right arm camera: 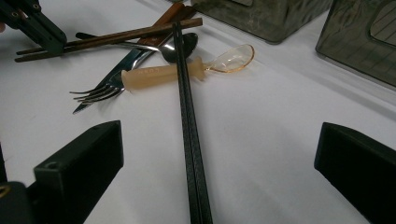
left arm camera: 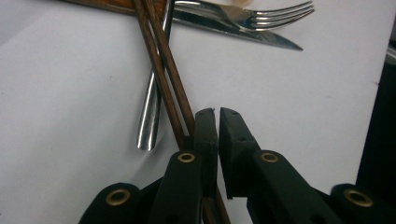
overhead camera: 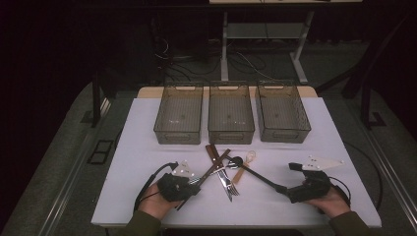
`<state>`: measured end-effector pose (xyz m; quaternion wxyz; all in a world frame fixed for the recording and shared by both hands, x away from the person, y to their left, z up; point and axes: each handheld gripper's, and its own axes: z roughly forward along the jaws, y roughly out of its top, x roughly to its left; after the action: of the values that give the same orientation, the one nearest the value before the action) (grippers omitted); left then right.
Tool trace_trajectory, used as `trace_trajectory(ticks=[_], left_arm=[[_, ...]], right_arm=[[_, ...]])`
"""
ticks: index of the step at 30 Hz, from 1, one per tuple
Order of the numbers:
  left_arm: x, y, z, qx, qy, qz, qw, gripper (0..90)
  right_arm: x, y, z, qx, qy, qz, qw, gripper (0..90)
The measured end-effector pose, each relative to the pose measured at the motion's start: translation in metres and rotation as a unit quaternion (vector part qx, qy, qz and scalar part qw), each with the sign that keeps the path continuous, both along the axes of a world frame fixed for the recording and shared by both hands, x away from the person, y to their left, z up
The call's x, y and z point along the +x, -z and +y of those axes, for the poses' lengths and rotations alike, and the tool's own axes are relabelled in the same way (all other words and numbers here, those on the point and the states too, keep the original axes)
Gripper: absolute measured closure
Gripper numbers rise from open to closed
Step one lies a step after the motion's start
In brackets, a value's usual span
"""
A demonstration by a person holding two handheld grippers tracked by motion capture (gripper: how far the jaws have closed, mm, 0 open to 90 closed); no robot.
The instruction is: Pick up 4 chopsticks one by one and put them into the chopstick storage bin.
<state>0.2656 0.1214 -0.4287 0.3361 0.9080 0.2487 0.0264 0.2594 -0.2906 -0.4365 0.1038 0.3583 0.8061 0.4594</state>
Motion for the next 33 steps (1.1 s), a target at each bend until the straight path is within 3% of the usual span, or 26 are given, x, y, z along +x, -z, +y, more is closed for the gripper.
trace_trajectory(ticks=[8, 17, 21, 33], left_arm=[[0.001, -0.005, 0.002, -0.029, 0.000, -0.003, 0.9996, 80.5], [0.017, -0.011, 0.003, -0.060, -0.045, -0.022, 0.9969, 74.9], [0.025, -0.007, -0.001, -0.056, -0.055, -0.022, 0.9966, 73.9], [0.026, 0.002, -0.008, -0.037, -0.054, -0.020, 0.9976, 74.2]], right_arm=[[0.000, 0.000, 0.000, 0.000, 0.000, 0.000, 1.0000, 1.1], [0.000, 0.000, 0.001, -0.002, 0.001, 0.002, 1.0000, 1.1], [0.000, 0.000, 0.001, -0.003, 0.001, 0.002, 1.0000, 1.1], [0.000, 0.000, 0.001, -0.003, 0.000, 0.001, 1.0000, 1.1]])
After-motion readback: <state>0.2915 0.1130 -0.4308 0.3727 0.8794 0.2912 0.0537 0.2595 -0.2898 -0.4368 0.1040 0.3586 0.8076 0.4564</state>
